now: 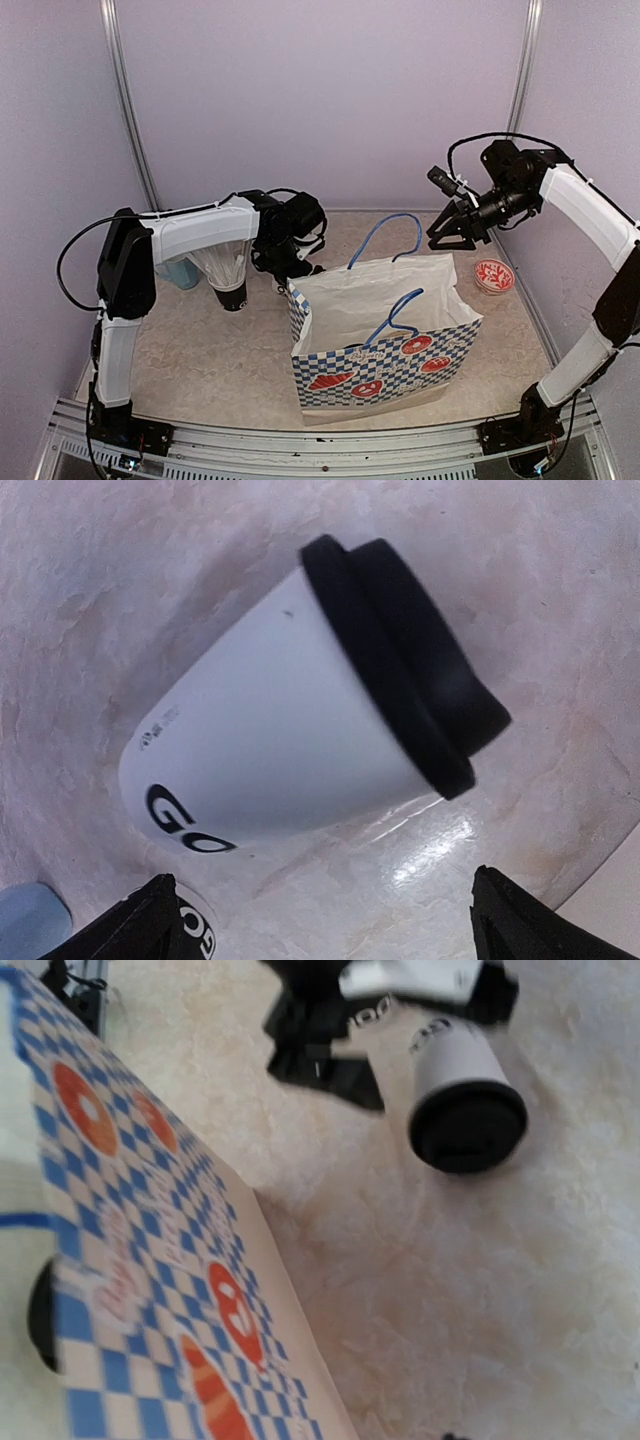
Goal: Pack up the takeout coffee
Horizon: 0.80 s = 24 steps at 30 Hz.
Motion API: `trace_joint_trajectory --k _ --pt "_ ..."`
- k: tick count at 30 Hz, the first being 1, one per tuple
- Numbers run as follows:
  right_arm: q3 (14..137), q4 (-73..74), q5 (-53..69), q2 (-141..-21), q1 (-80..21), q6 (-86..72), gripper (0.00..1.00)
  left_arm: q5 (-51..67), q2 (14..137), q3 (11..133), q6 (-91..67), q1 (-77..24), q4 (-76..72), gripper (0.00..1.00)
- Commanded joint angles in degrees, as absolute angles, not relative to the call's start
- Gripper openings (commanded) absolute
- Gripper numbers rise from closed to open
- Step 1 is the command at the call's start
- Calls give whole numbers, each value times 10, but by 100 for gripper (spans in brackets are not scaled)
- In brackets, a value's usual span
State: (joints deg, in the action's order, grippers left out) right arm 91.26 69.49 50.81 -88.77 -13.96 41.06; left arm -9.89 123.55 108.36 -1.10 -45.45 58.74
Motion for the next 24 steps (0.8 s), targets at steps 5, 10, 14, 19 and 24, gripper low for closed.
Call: trace_joint_trajectory --k 5,10,14,19,24 --pt "1014 786 614 -893 -134 452 56 -86 1240 1094 27 -473 536 97" --pt "991 790 575 -877 -174 469 67 -103 1257 1107 44 -475 534 97" --pt "952 789 522 -872 -225 479 69 -100 1260 1109 48 -473 536 97" --pt "943 765 482 -890 -257 453 64 -95 1254 1109 49 -472 533 97" --pt "973 742 435 -913 -258 431 19 -100 1251 1118 41 -472 536 96"
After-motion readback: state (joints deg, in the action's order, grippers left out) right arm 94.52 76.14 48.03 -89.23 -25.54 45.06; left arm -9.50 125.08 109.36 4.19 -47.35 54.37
